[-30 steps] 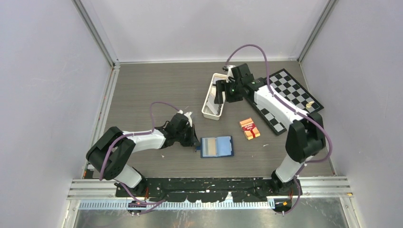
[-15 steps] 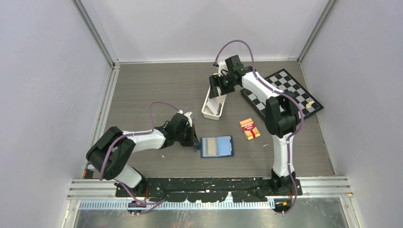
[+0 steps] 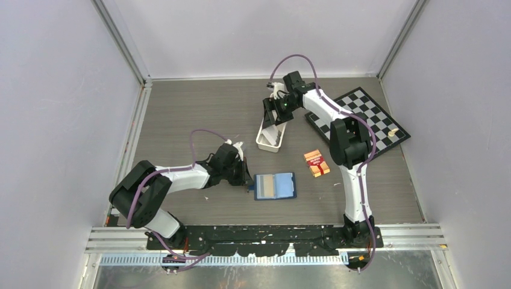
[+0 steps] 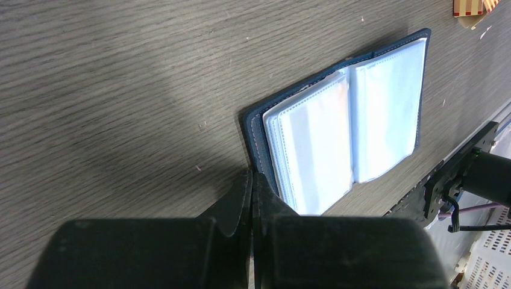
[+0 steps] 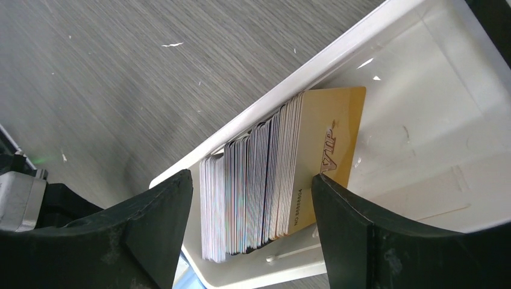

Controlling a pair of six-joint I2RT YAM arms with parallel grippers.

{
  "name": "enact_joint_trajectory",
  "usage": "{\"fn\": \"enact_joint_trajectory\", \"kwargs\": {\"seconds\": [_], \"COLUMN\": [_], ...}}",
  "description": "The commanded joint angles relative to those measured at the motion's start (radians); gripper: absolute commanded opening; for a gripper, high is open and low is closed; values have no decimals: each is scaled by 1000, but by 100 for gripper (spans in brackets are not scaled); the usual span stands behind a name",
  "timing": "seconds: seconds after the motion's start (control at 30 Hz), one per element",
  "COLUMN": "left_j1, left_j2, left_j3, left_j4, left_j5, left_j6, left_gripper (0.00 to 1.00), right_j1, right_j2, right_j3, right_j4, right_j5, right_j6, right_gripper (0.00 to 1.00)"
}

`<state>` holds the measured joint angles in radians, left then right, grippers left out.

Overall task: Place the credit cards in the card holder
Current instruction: Pick up the credit card from the storage box.

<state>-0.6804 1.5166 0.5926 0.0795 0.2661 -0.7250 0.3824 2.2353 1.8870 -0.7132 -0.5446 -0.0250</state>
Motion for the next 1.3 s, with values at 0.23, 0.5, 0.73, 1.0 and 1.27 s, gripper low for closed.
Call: {"fn": "enact_joint_trajectory", "kwargs": {"seconds": [0.23, 0.5, 0.73, 1.0, 1.27], "left_j1": [11, 12, 13, 15, 18], "left_j2": [33, 28, 22, 18, 13], "left_j3": [-42, -44, -45, -46, -49], "left_j4": [-53, -53, -57, -59, -60], "left_j5": [-54, -54, -56, -56, -58], "left_j6": [34, 33, 35, 35, 35], "left_gripper": [0, 0, 0, 0, 0], "right_j1": [6, 5, 5, 5, 5], "right_j2": [-63, -45, -40, -42, -88], "right_j3": [6, 22, 30, 32, 7], "right_j4": [-48, -65, -69, -73, -48], "right_j5": [-121, -114, -97, -55, 108], "right_j6": [5, 3, 9, 12, 24], "right_gripper": [68, 50, 25, 12, 2]}}
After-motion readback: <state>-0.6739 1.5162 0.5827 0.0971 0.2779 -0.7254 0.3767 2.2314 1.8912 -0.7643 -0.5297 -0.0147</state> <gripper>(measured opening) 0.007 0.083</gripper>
